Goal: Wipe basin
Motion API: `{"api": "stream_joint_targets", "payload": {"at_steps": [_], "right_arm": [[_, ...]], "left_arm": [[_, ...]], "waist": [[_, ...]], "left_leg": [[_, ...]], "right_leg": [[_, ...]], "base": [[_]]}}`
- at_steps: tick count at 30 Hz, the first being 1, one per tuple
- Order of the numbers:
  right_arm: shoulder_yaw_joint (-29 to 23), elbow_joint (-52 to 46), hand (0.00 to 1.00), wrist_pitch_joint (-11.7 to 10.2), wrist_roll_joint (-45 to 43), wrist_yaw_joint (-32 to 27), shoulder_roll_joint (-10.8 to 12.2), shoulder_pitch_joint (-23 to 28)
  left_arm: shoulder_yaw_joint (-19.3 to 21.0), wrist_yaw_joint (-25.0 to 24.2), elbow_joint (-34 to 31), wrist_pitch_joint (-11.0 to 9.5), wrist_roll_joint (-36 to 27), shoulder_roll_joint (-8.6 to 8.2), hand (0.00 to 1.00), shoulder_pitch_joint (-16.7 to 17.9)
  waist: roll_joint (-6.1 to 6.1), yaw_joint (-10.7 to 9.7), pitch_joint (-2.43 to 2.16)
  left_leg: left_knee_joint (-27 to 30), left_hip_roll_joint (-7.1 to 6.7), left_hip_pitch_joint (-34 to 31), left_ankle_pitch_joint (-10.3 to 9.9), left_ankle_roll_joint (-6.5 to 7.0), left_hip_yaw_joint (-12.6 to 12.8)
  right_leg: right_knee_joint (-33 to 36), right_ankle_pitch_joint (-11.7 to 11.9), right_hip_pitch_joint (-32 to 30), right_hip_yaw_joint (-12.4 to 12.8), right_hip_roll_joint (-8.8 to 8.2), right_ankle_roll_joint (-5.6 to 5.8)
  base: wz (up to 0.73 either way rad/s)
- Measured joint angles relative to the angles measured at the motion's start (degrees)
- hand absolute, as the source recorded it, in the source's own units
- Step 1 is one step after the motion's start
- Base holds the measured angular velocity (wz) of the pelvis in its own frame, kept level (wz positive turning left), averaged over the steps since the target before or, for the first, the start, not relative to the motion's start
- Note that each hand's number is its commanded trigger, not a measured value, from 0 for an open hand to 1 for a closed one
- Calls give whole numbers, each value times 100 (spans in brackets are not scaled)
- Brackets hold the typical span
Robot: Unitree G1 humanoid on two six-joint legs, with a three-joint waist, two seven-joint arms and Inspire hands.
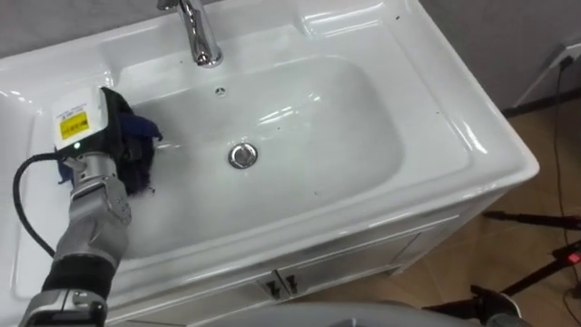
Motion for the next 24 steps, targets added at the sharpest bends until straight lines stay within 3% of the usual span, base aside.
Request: {"api": "stream_joint_targets", "payload": {"at_steps": [6, 12, 17, 24], "right_arm": [[28, -18, 0, -2, -13, 12, 0, 11], [28, -48, 0, 16, -142, 35, -1, 62], [127, -70, 0, 24, -149, 33, -1, 139], [257, -137, 0, 44, -303, 35, 1, 277]], "left_arm": [[83, 199, -288, 10, -139, 39, 100, 20], [251, 206, -868, 82, -136, 30, 100, 387], [251, 323, -1234, 145, -112, 1, 100, 662], [305, 444, -1295, 189, -105, 2, 100, 764]], "waist": [[-16, 16, -8], [-36, 47, -18], [-36, 183, -20], [-8, 341, -34]], "left_leg": [[-9, -16, -39, 1, 2, -42], [-9, -19, -47, 2, 4, -57], [-2, -55, -64, 12, 22, -137], [2, -77, -68, 23, 39, -209]], "right_leg": [[-6, -36, -11, -103, -26, 17], [-7, -41, -7, -118, -32, 21], [-7, -55, 1, -157, -70, 41], [2, -62, 30, -273, -108, 54]], "base": [[6], [2], [6], [8]]}}
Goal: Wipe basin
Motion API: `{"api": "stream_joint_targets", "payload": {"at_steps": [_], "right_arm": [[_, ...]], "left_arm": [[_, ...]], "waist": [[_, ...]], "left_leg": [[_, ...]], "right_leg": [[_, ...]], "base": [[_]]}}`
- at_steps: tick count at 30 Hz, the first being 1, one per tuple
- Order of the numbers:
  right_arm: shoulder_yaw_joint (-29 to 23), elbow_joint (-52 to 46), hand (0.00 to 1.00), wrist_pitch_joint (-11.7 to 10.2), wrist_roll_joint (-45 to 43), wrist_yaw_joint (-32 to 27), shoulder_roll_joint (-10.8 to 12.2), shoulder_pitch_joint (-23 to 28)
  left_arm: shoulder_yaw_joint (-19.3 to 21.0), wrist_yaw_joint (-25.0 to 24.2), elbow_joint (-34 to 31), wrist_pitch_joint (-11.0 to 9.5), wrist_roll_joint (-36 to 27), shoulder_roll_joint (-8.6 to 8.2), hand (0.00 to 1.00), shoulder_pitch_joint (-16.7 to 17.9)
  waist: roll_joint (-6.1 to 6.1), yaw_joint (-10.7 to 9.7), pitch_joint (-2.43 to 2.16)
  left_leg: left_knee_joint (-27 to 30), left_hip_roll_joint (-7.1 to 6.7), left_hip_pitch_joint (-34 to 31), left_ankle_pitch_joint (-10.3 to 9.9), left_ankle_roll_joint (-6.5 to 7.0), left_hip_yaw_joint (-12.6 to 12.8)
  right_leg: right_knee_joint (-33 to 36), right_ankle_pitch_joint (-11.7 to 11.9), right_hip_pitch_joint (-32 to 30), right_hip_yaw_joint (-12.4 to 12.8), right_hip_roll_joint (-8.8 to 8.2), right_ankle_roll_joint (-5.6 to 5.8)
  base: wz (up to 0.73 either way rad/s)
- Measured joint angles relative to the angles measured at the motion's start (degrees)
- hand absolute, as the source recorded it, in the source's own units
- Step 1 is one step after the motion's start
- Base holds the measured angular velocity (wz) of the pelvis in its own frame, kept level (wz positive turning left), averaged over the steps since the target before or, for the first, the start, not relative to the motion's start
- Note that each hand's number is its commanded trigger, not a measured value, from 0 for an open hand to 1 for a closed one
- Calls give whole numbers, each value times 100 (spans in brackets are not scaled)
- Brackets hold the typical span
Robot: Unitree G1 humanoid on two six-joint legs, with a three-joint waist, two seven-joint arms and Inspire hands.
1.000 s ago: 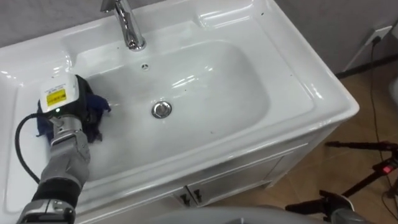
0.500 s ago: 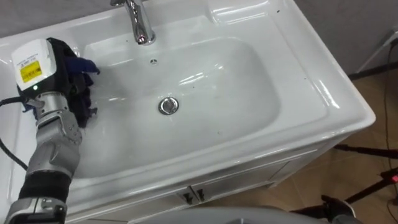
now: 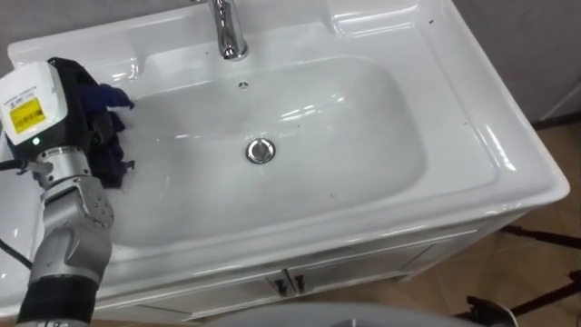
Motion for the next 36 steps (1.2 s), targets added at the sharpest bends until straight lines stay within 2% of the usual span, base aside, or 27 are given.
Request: {"api": "stream_joint_targets", "payload": {"at_steps": [4, 10, 14, 21, 26, 30, 36], "right_arm": [[-8, -61, 0, -16, 1, -15, -1, 15], [-7, -56, 0, -12, 0, -13, -2, 97], [-1, -47, 0, 31, 15, -8, -2, 137], [17, -49, 0, 36, 47, -12, 0, 138], [239, -49, 0, 35, -39, -28, -1, 165], [266, -50, 0, 35, -195, -11, -1, 177], [270, -49, 0, 31, -206, 61, 0, 204]], "left_arm": [[247, 3, -65, -2, 90, 0, 100, 151], [467, 292, -213, -4, 97, 0, 100, 215], [525, 390, -215, -4, 97, -1, 100, 215], [632, 479, -298, -2, 89, 1, 100, 216], [661, 625, -500, -35, 89, 2, 100, 216], [814, 632, -498, -44, 89, 1, 100, 217], [826, 624, -493, -46, 85, -18, 100, 363]], "waist": [[63, 29, -19], [115, 66, -8], [120, 155, -3], [125, 188, 1], [122, 298, 0], [106, 297, 4], [86, 288, 8]], "left_leg": [[8, -1, 29, 2, 1, -41], [8, -35, 19, 26, 22, -120], [7, -64, 11, 38, 34, -159], [5, -112, -17, 53, 59, -226], [-2, -124, -18, 54, 61, -223], [-4, -124, -10, 54, 61, -221], [-16, -125, 24, 54, 61, -252]], "right_leg": [[-14, 0, 52, -23, 0, 0], [-9, -15, 70, -116, -48, 16], [-3, -29, 72, -137, -74, 33], [2, -52, 65, -158, -119, 68], [6, -65, 67, -159, -134, 88], [3, -72, 69, -158, -133, 88], [4, -74, 106, -158, -135, 90]], "base": [[4], [8], [4], [5], [0], [0], [0]]}}
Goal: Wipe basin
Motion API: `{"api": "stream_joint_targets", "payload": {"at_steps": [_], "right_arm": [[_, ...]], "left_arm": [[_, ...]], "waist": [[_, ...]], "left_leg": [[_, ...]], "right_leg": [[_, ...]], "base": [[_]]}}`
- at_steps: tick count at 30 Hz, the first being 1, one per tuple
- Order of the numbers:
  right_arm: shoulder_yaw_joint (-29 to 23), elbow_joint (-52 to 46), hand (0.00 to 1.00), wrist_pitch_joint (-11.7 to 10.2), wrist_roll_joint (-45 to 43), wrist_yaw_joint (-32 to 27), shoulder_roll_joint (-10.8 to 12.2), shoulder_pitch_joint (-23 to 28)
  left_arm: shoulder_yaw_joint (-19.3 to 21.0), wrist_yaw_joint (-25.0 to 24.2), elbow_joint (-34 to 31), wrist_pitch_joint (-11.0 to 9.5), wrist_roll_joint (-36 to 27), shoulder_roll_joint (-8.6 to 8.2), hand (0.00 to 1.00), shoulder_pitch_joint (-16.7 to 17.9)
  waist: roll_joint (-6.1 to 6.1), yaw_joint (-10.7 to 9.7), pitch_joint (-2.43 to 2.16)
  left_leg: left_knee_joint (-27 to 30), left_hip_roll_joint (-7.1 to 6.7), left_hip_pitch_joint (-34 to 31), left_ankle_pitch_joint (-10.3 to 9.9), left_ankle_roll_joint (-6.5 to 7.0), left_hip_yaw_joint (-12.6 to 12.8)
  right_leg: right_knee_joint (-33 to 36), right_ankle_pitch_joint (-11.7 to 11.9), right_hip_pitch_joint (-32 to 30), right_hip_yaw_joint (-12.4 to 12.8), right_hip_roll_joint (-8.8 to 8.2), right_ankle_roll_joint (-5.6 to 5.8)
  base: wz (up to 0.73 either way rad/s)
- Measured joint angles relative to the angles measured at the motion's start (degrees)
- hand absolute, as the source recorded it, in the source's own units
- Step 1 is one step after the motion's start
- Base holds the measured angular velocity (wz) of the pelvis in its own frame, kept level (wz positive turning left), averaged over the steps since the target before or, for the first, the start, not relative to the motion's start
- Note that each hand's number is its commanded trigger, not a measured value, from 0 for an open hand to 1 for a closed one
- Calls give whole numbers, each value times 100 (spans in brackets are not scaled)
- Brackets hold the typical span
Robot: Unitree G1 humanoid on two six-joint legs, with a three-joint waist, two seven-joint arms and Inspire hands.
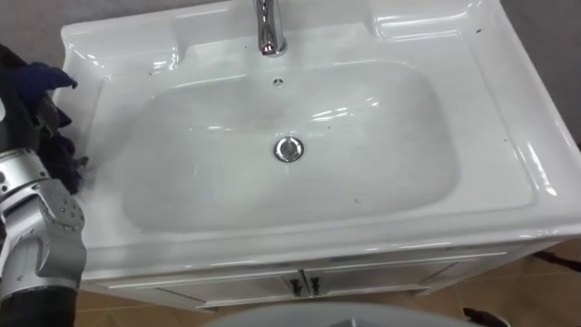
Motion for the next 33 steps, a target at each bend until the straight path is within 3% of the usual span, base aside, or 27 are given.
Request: {"api": "stream_joint_targets", "payload": {"at_steps": [8, 33], "right_arm": [[-14, -1, 0, 1, -5, -4, 0, 16], [-238, -29, 0, -11, -438, -2, 11, 7]], "left_arm": [[-1, -9, 1, 1, -1, -201, 100, 111], [-11, -35, 51, -2, 51, -219, 100, 225]], "waist": [[-7, -36, 32], [-30, -313, 21]], "left_leg": [[2, -13, -15, 4, 8, -1], [6, -23, -7, 6, 10, 13]], "right_leg": [[-1, -5, -1, -5, -9, 5], [7, -11, 19, -13, -13, 15]], "base": [[1], [0]]}}
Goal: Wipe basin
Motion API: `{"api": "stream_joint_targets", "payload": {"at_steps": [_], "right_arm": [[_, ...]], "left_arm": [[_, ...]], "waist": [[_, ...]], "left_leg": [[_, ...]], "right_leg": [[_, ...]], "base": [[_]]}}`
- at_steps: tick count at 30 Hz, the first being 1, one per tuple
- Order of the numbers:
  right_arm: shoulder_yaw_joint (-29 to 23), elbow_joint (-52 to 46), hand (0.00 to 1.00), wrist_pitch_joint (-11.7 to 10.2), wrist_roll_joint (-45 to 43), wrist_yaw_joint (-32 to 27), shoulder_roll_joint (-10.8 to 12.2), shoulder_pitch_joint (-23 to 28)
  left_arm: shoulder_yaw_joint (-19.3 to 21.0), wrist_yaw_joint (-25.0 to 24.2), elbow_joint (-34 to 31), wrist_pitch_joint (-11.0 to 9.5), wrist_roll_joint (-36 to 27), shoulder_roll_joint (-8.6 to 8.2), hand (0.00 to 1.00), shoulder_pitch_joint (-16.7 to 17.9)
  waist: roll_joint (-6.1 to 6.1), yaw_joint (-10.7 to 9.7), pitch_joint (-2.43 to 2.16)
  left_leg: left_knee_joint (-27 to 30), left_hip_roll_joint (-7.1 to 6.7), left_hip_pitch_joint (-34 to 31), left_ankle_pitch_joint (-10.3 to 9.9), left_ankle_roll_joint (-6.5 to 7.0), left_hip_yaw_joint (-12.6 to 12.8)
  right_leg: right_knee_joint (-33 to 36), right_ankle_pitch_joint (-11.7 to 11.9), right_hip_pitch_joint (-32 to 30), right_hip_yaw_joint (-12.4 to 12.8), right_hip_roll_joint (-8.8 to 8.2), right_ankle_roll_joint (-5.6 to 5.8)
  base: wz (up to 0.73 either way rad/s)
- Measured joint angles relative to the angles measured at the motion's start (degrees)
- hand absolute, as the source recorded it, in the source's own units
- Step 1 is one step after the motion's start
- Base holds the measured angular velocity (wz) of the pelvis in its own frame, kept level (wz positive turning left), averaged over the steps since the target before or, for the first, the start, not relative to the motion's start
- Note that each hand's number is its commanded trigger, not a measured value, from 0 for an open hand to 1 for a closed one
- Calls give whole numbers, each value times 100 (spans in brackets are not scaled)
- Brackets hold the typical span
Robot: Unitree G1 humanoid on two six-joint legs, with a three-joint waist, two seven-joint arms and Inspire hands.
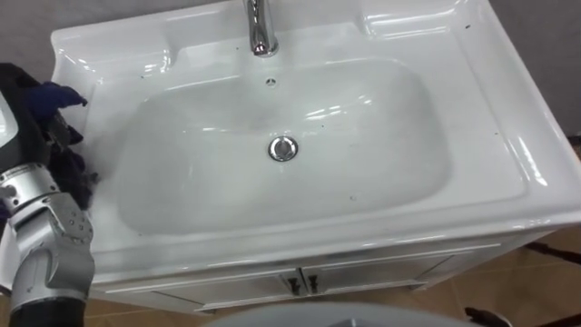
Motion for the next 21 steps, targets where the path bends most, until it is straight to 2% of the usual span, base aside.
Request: {"api": "stream_joint_targets", "payload": {"at_steps": [4, 5, 6, 11, 15, 21], "right_arm": [[-2, 26, 0, 17, -4, 33, 0, 19], [-2, 26, 0, 17, -12, 62, 1, 20], [-2, 26, 0, 18, -13, 67, 1, 20], [-1, 22, 0, 26, -12, 114, -1, 20], [0, -39, 0, 141, -12, 201, -4, 40], [2, -80, 0, 182, -16, 258, -5, 131]], "left_arm": [[-32, -59, 266, 3, 9, -140, 100, 39], [-32, -131, 327, 5, 9, -179, 88, 57], [-37, -152, 364, 6, 9, -194, 0, 58], [-210, -272, 592, 48, 5, -201, 0, 59], [-209, -343, 591, 106, -51, -202, 0, 58], [-208, -396, 588, 150, -50, -202, 0, 58]], "waist": [[-33, -22, -1], [-49, -34, 0], [-55, -34, 1], [-69, -33, -4], [-72, -11, -4], [-105, 0, -14]], "left_leg": [[1, 0, 9, 0, 0, 7], [3, 0, 8, 0, 0, 9], [3, 0, 8, 0, 0, 9], [3, 0, 20, 0, 0, 45], [2, 1, 45, 0, 0, 88], [2, -1, 49, 0, 0, 92]], "right_leg": [[0, -2, 9, 9, 0, 3], [-1, -2, 8, 9, -2, 3], [-2, -2, 8, 9, -2, 3], [1, -2, 9, 20, -5, 3], [13, -12, 8, 23, -5, 7], [26, -16, 4, 18, -1, 9]], "base": [[0], [0], [0], [0], [-5], [0]]}}
